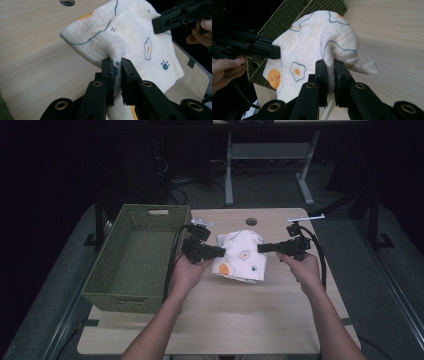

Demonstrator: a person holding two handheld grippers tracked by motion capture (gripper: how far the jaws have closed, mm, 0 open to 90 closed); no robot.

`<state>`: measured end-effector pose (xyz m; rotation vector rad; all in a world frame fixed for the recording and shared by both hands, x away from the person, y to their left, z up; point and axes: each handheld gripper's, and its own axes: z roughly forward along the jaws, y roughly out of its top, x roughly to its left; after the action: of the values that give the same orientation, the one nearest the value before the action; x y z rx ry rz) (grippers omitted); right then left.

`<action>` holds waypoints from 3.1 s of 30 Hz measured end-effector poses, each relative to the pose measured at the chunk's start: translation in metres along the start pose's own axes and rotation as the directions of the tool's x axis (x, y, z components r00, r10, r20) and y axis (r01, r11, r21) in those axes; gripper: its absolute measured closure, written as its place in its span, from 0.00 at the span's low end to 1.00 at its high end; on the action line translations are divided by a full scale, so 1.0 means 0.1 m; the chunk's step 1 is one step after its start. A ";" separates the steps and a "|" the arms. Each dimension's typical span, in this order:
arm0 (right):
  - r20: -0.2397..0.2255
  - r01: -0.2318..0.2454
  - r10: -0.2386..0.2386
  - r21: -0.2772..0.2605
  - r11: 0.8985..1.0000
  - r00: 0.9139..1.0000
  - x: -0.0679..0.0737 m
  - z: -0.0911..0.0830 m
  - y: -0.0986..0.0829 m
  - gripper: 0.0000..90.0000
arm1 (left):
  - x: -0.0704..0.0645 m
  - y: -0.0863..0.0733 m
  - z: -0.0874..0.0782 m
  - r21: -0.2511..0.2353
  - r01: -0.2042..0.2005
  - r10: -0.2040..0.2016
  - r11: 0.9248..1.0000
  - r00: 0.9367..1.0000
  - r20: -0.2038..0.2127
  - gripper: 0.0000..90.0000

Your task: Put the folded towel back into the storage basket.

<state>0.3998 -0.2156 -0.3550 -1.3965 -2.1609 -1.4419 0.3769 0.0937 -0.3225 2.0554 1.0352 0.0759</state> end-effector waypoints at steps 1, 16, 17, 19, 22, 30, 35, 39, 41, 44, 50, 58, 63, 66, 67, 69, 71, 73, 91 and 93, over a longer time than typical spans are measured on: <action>-0.002 0.004 -0.004 -0.001 1.000 1.000 0.02 0.01 0.02 0.92 | 0.02 0.00 -0.03 -0.001 0.002 -0.002 1.000 1.000 0.000 0.92; -0.024 0.027 -0.027 0.001 1.000 0.999 0.29 0.17 0.25 0.92 | 0.16 0.09 -0.39 -0.028 0.003 -0.004 1.000 1.000 -0.016 0.92; -0.022 0.030 -0.030 0.002 1.000 0.999 0.30 0.18 0.25 0.92 | 0.18 0.09 -0.41 -0.026 -0.001 0.000 1.000 1.000 -0.015 0.92; -0.026 0.032 -0.032 -0.001 1.000 0.999 0.35 0.22 0.30 0.92 | 0.22 0.09 -0.46 -0.031 0.004 -0.004 1.000 1.000 -0.014 0.92; -0.031 0.031 -0.031 -0.001 1.000 0.999 0.39 0.25 0.33 0.92 | 0.26 0.09 -0.51 -0.032 -0.001 0.000 0.999 1.000 -0.016 0.92; -0.037 0.044 -0.044 -0.005 0.999 0.998 0.54 0.36 0.44 0.92 | 0.36 0.11 -0.69 -0.037 -0.001 0.000 0.999 0.999 -0.032 0.92; -0.047 0.058 -0.058 -0.005 0.998 0.997 0.64 0.42 0.51 0.92 | 0.42 0.11 -0.79 -0.043 0.005 -0.006 0.999 0.999 -0.040 0.92; -0.048 0.067 -0.067 0.005 0.998 0.997 0.70 0.48 0.56 0.92 | 0.47 0.10 -0.85 -0.042 0.007 -0.009 0.999 0.999 -0.046 0.92; -0.049 0.070 -0.070 0.002 0.998 0.996 0.73 0.51 0.58 0.92 | 0.50 0.09 -0.88 -0.046 0.014 -0.016 0.999 0.999 -0.046 0.92; -0.052 0.077 -0.077 0.007 0.997 0.996 0.77 0.55 0.60 0.92 | 0.53 0.09 -0.93 -0.045 0.012 -0.014 0.999 0.999 -0.052 0.92; -0.053 0.086 -0.086 0.008 0.996 0.995 0.86 0.62 0.65 0.92 | 0.58 0.08 -1.05 -0.048 0.008 -0.011 0.999 0.998 -0.061 0.92; -0.052 0.096 -0.096 0.012 0.995 0.994 0.98 0.71 0.71 0.92 | 0.65 0.06 -1.13 -0.050 0.008 -0.012 0.999 0.998 -0.066 0.92; -0.049 0.110 -0.109 0.017 0.994 0.993 1.05 0.78 0.75 0.92 | 0.71 0.04 -1.20 -0.041 0.007 -0.010 0.999 0.997 -0.077 0.92; -0.054 0.107 -0.106 0.019 0.994 0.993 1.08 0.82 0.77 0.92 | 0.74 0.04 -1.25 -0.037 0.007 -0.010 0.999 0.997 -0.081 0.92; -0.050 0.111 -0.110 0.023 0.993 0.993 1.09 0.83 0.77 0.92 | 0.74 0.03 -1.26 -0.046 0.011 -0.015 0.999 0.996 -0.083 0.92; -0.052 0.111 -0.110 0.023 0.994 0.993 1.11 0.86 0.79 0.92 | 0.76 0.03 -1.29 -0.046 0.016 -0.020 0.999 0.996 -0.088 0.92; -0.051 0.116 -0.115 0.027 0.993 0.992 1.14 0.89 0.80 0.92 | 0.78 0.02 -1.31 -0.046 0.020 -0.024 0.999 0.996 -0.091 0.92; -0.053 0.118 -0.117 0.028 0.993 0.992 1.17 0.92 0.80 0.92 | 0.81 0.01 -1.32 -0.042 0.021 -0.025 0.999 0.995 -0.096 0.92; -0.084 0.125 -0.122 0.040 0.991 0.989 1.36 1.27 0.85 0.92 | 1.05 -0.12 -1.56 -0.034 0.041 -0.045 0.999 0.991 -0.129 0.92; -0.087 0.128 -0.124 0.043 0.991 0.988 1.38 1.31 0.85 0.92 | 1.08 -0.15 -1.58 -0.039 0.050 -0.055 0.998 0.990 -0.133 0.92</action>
<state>0.4340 -0.0224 -0.2861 -1.1808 -2.2508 -1.4529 0.3776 0.2745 -0.2581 2.0113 1.1613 0.2065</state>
